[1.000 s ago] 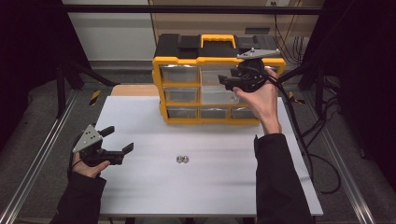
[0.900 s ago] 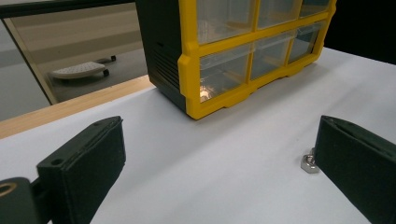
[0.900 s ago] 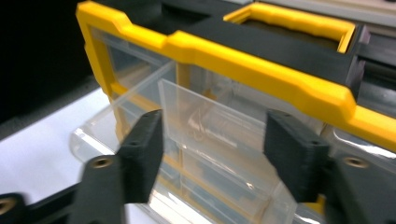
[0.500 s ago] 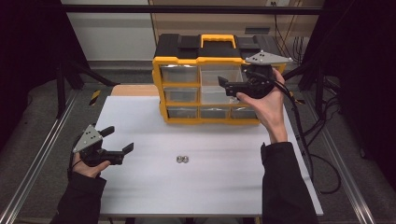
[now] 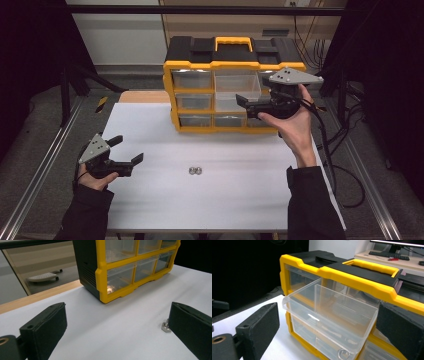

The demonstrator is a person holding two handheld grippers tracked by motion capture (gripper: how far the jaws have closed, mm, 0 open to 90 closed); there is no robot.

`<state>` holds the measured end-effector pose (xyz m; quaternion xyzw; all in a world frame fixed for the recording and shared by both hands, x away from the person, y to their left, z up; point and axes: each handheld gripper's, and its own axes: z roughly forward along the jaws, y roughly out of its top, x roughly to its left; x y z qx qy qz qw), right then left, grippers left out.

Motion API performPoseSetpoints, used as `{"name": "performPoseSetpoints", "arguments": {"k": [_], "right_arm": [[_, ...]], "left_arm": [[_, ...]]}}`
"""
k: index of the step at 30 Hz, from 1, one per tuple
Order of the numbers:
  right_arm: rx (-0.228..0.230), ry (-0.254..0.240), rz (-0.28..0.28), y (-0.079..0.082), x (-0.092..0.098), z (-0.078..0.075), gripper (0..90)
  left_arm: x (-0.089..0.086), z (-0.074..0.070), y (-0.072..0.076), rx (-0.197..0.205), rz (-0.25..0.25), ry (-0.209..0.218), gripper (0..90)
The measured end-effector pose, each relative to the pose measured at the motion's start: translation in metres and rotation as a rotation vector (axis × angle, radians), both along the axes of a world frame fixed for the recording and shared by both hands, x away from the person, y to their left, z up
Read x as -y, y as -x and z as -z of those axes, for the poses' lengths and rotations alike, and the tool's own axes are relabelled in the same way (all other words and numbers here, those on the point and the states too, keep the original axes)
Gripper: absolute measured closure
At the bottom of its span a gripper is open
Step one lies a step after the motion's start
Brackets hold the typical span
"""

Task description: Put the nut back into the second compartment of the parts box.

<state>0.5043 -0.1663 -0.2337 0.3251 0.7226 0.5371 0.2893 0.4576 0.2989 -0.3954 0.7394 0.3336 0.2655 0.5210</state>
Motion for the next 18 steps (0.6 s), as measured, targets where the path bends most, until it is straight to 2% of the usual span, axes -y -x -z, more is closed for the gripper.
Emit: {"name": "performPoseSetpoints", "arguments": {"k": [6,18], "right_arm": [[0.024,0.002,-0.015,0.012,0.003,0.005,4.5],[0.017,-0.005,-0.025,0.024,0.011,0.022,4.6]], "left_arm": [[0.0,0.0,0.0,0.0,0.0,0.0,1.2],[0.0,0.0,0.0,-0.001,-0.002,-0.003,1.2]]}}
